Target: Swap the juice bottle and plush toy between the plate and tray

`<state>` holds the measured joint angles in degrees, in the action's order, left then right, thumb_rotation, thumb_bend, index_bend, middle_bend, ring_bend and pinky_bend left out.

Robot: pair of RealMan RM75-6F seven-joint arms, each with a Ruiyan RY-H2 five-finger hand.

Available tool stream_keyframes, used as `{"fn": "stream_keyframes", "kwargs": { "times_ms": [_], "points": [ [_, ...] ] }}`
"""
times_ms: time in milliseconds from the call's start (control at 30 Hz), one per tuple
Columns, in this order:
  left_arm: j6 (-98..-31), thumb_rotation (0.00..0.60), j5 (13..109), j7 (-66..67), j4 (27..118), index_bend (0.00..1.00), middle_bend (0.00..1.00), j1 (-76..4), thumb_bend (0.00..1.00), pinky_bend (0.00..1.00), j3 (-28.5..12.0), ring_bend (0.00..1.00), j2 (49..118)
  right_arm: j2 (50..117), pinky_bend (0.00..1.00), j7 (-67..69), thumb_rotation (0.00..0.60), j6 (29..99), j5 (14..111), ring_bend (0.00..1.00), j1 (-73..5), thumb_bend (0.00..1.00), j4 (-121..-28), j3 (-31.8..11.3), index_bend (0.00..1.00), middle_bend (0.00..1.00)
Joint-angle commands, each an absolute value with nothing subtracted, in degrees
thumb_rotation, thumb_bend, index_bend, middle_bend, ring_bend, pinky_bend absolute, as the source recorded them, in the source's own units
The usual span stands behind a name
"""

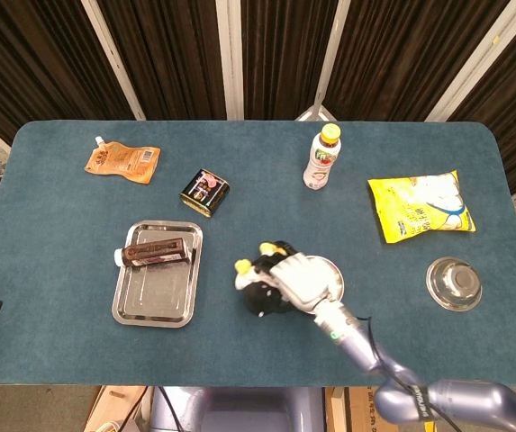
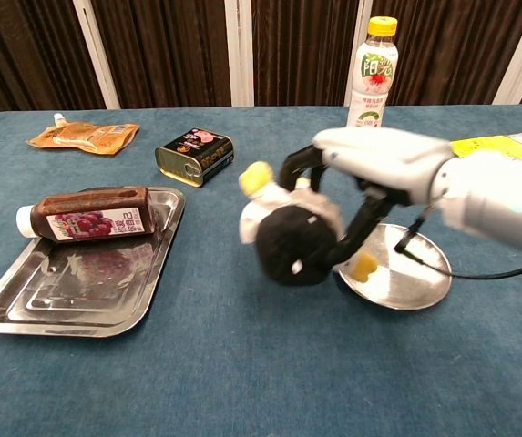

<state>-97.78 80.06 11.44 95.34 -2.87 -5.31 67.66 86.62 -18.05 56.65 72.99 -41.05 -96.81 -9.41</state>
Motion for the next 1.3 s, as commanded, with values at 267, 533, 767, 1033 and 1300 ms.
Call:
{"fn": "stream_keyframes", "kwargs": {
  "times_ms": [267,533,767,1033,1300],
  "points": [
    [-98.31,0.600,80.48,12.68,94.52,0.17,0.01,-2.56,0.05,0.16,-6.47,0.00,69.26,77.26,0.15,-11.96,0.600,59.39,74.42,0.56,-37.00,0.28,-97.73,-8.68,0.61,0.56],
    [-97.71,0.600,80.49,13.72,94.43,0.17,0.01,-2.43,0.05,0.16,-6.85,0.00,69.75,75.82,0.15,-8.37,0.600,58.73,76.90,0.56,-35.23,0.28,-96.31,-5.60,0.61,0.56],
    [-97.47,0.600,80.47,14.46,94.18,0.17,0.01,-2.36,0.05,0.16,-7.24,0.00,70.34,77.10,0.08,-4.60,0.600,56.50,79.71,0.47,-35.48,0.27,-94.04,-3.63,0.53,0.50],
    [-97.94,0.600,79.93,14.70,93.95,0.17,0.01,-2.01,0.05,0.16,-8.19,0.00,70.76,77.93,0.00,-6.77,0.600,55.03,79.32,0.14,-36.09,0.14,-92.41,-3.35,0.23,0.15],
    [-97.82,0.600,79.92,14.80,94.26,0.17,0.01,-1.78,0.05,0.16,-8.42,0.00,70.70,77.00,0.00,-13.04,0.600,55.68,77.41,0.00,-35.74,0.09,-92.69,-3.44,0.08,0.01]
  ]
}}
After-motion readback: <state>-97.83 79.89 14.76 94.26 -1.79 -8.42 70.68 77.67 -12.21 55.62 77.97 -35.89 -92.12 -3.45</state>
